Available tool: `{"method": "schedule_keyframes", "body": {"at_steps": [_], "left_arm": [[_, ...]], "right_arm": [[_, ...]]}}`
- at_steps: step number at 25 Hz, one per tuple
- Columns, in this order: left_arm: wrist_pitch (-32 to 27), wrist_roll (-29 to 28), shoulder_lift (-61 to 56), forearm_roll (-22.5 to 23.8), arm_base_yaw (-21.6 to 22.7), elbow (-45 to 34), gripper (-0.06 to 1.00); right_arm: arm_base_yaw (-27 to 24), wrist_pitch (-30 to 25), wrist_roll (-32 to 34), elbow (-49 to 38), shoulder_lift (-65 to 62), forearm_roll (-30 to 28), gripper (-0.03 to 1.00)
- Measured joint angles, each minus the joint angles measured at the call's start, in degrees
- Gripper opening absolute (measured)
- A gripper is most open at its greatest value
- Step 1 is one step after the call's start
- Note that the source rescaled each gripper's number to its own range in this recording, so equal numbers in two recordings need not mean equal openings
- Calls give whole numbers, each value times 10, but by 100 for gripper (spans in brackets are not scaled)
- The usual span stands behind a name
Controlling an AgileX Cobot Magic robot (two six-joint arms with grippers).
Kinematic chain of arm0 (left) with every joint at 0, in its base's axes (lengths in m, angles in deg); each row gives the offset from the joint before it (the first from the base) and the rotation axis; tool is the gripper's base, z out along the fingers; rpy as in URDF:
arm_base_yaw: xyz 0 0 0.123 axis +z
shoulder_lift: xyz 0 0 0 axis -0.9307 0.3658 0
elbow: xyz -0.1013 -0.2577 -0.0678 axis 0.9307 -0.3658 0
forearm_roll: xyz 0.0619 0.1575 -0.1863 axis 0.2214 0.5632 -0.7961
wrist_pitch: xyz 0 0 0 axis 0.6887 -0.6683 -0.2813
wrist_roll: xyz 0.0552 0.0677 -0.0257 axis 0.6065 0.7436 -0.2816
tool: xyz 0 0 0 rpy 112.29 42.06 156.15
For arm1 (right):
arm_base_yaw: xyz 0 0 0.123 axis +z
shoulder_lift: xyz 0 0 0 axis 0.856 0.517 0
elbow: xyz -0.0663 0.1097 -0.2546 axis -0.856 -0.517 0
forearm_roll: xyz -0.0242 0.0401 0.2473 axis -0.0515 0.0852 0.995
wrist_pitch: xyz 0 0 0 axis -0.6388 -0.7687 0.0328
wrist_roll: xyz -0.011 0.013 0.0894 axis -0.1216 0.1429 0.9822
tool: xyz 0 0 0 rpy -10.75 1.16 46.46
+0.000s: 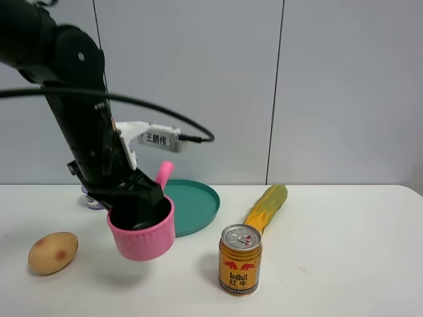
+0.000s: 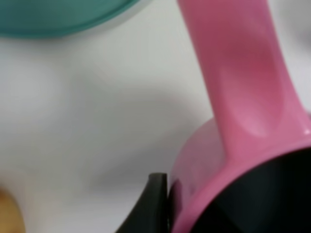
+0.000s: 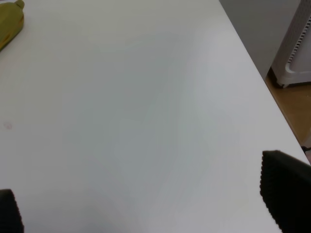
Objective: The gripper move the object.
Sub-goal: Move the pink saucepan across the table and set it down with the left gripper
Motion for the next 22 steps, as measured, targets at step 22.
{"method": "schedule_keyframes", "body": {"at_steps": [22], "left_arm": [[-243,-51,25,-53,-136,326,0]], "right_arm": [[0,0,0,0,0,0,100]]}}
